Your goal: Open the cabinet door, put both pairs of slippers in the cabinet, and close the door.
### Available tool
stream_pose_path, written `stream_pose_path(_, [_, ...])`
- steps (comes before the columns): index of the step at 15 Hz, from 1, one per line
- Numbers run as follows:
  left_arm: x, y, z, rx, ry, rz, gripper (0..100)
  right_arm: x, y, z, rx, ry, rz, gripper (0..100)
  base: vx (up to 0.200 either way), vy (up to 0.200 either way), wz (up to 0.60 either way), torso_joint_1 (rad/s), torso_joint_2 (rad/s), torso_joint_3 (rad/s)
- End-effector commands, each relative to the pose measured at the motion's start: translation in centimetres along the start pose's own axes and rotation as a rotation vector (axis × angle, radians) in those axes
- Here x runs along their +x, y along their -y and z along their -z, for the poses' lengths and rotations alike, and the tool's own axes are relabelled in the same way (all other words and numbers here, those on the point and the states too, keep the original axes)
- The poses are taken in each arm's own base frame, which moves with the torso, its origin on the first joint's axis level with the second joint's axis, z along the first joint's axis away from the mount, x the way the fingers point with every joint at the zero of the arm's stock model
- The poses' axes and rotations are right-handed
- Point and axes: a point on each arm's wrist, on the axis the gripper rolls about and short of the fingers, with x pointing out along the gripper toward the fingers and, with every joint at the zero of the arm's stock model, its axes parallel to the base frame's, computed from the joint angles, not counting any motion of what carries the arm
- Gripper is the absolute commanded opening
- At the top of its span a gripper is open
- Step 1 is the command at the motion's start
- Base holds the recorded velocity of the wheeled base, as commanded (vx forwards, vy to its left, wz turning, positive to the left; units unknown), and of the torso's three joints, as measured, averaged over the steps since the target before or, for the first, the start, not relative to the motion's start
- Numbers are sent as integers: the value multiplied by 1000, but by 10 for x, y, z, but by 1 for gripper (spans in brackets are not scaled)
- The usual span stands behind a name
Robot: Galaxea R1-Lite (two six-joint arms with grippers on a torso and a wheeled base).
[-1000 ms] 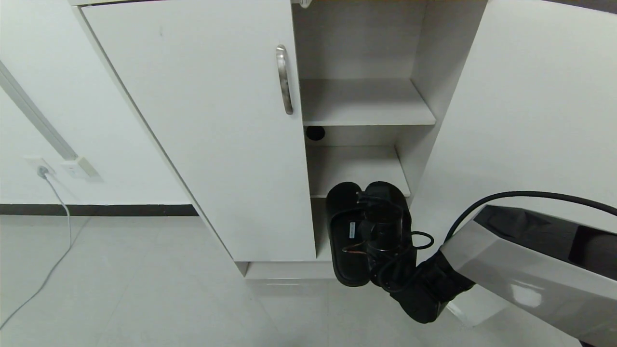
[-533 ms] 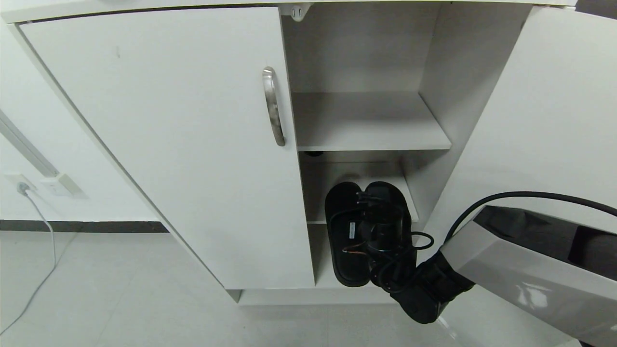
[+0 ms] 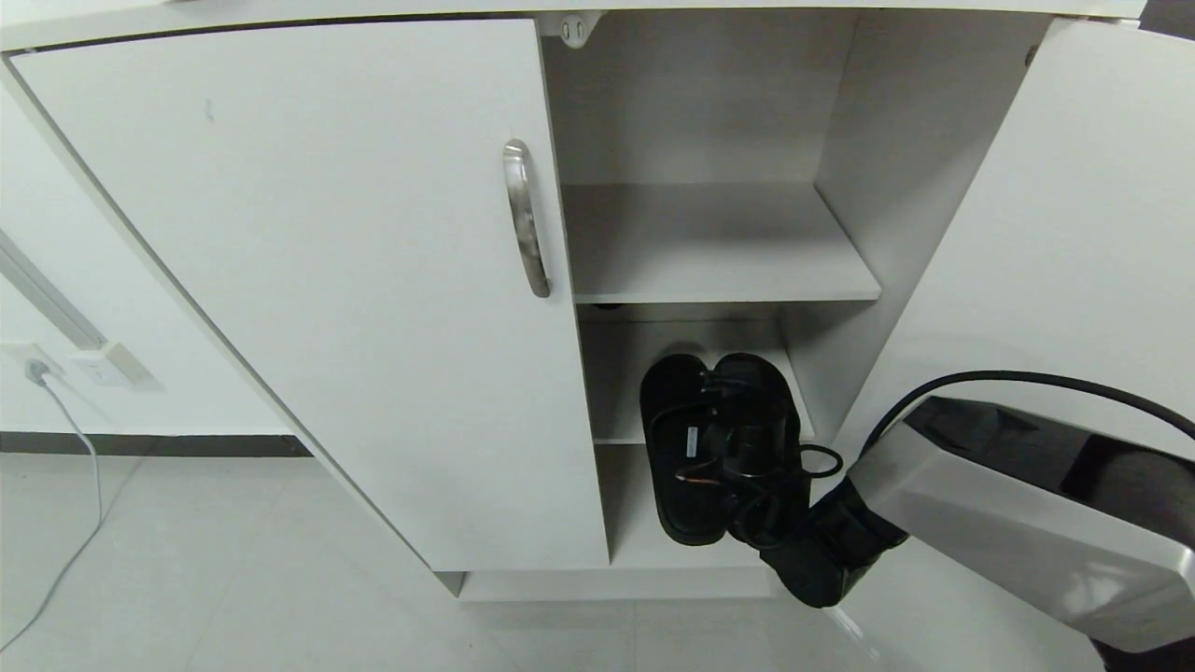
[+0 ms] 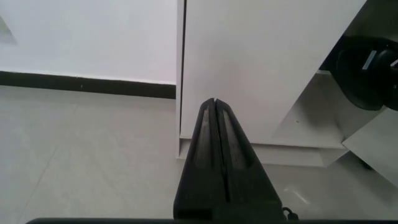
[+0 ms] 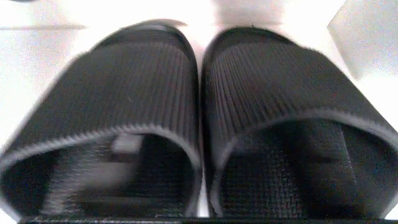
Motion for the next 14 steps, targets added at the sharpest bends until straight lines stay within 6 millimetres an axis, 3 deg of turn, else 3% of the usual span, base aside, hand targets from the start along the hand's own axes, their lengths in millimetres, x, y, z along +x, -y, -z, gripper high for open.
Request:
stream_pose_path(1, [0,0,0,0,-1,0,0,20,3,3,-4,-1,22,0,0,0,0,0,0,0])
stream_pose_path(6, [0,0,0,-2,-2,-1,0,46,-4,4,-2,4,-3,0,0,0,0,0,0,0])
stream_pose_path(14, [0,0,0,-2,-2,-1,0,85,-11,-23,7,14,32,0,0,0,0,0,0,0])
